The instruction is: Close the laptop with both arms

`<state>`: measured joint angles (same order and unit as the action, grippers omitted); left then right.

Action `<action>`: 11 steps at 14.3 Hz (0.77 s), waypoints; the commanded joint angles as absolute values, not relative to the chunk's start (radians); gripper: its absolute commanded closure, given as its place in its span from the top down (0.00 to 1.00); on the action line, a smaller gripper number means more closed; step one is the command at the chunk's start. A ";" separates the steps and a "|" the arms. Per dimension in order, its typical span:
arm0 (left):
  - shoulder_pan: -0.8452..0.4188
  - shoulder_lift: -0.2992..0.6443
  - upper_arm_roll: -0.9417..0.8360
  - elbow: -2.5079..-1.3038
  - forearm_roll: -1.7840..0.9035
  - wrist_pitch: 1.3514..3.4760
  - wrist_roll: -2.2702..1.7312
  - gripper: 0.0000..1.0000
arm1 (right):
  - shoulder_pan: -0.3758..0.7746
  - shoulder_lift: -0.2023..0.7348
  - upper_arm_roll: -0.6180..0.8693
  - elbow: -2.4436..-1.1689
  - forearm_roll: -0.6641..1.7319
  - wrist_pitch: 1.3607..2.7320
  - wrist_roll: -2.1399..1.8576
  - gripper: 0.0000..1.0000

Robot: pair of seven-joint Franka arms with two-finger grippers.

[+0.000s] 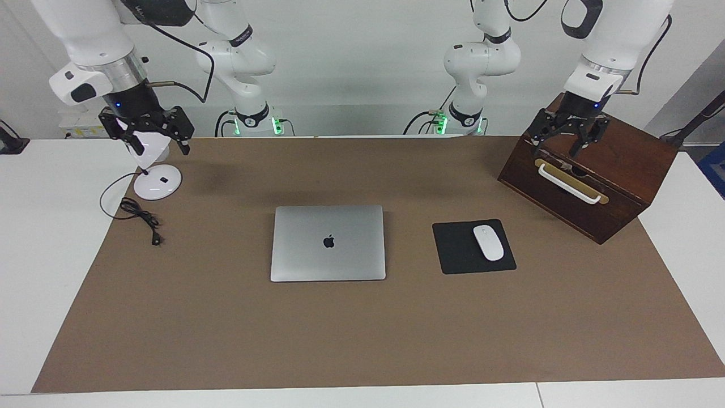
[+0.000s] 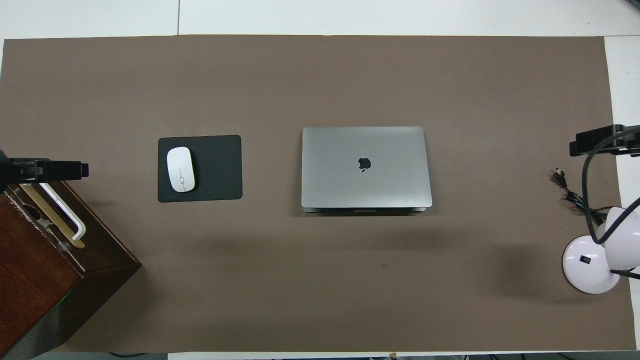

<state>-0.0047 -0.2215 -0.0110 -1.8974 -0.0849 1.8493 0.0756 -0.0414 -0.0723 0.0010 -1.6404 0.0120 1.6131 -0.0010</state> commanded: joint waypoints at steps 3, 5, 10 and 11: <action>0.031 -0.112 -0.018 -1.700 -0.067 1.731 0.075 1.00 | -0.048 -0.109 0.012 -1.686 0.005 1.624 -0.009 1.00; 0.037 -0.085 -0.018 -1.662 -0.066 1.691 0.074 1.00 | -0.048 -0.112 0.012 -1.687 0.005 1.612 -0.008 1.00; 0.052 -0.029 -0.020 -1.615 -0.049 1.667 0.075 1.00 | -0.049 -0.112 0.011 -1.697 -0.008 1.605 0.012 1.00; 0.052 -0.023 -0.020 -1.621 -0.045 1.677 0.074 1.00 | -0.052 -0.110 0.011 -1.695 -0.008 1.608 0.012 1.00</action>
<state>0.0371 -0.0478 -0.0099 -1.6526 -0.0668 1.6964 0.0750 -0.0414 -0.0854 0.0043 -1.6670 0.0120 1.6087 0.0009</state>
